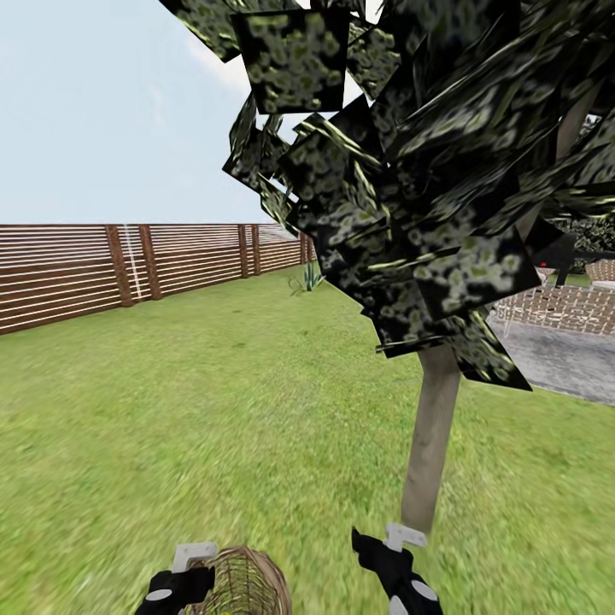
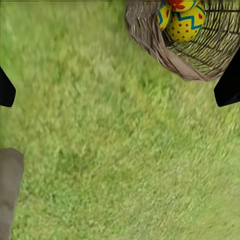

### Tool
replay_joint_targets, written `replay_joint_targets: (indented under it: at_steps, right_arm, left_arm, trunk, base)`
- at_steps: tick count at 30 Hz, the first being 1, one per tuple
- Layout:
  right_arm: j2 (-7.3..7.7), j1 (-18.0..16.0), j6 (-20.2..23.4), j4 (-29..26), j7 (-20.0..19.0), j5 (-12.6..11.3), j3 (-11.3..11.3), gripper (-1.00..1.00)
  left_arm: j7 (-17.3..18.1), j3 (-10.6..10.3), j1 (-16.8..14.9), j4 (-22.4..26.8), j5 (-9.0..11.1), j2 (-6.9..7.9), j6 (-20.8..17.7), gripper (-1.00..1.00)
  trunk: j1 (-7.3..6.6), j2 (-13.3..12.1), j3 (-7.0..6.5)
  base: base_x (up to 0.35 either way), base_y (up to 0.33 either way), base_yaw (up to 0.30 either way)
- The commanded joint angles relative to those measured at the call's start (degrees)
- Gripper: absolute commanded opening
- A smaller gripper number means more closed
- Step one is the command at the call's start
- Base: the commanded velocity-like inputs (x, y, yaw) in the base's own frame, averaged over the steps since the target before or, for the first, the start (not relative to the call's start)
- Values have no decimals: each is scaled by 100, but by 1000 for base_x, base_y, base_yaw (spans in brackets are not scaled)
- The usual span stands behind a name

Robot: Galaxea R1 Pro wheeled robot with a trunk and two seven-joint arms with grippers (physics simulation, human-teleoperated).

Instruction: Take the three Easter eggs out of the wicker basket on the lawn in the garden, then place them on the lawn next to a single tree (choose any tree) so that all three eggs are next to the same tree and none are left in the basket.

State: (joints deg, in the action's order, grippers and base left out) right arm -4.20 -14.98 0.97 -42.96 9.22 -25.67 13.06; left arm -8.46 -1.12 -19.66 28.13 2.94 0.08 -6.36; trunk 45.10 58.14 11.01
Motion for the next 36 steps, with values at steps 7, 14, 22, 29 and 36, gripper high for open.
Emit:
replay_joint_targets:
  at_steps: [7, 14, 22, 29, 36]
  right_arm:
    - [6, 101, 36, -61, 44, -25, 6, 100]
    - [93, 116, 27, -68, 45, -26, 6, 100]
    - [124, 118, 26, -62, 52, -37, 5, 100]
    - [129, 119, -3, -52, 53, -38, -3, 100]
    - [129, 118, -89, -26, 53, -35, -5, 100]
  left_arm:
    - [-36, -16, 5, 18, 31, 1, -32, 100]
    - [-33, -14, 3, 25, 31, -3, -32, 100]
    - [-3, -13, -58, 18, 26, -61, -120, 100]
    - [-16, -14, -154, 16, 18, -74, -136, 100]
    - [-35, -11, -160, 44, 22, -70, -122, 100]
  trunk:
    - [155, 288, 134]
    - [309, 569, 260]
    - [485, 890, 404]
    - [573, 1050, 475]
    - [682, 1251, 565]
  base:
    - [0, 0, 0]
    - [0, 0, 0]
    - [0, 0, 0]
    - [0, 0, 0]
    - [0, 0, 0]
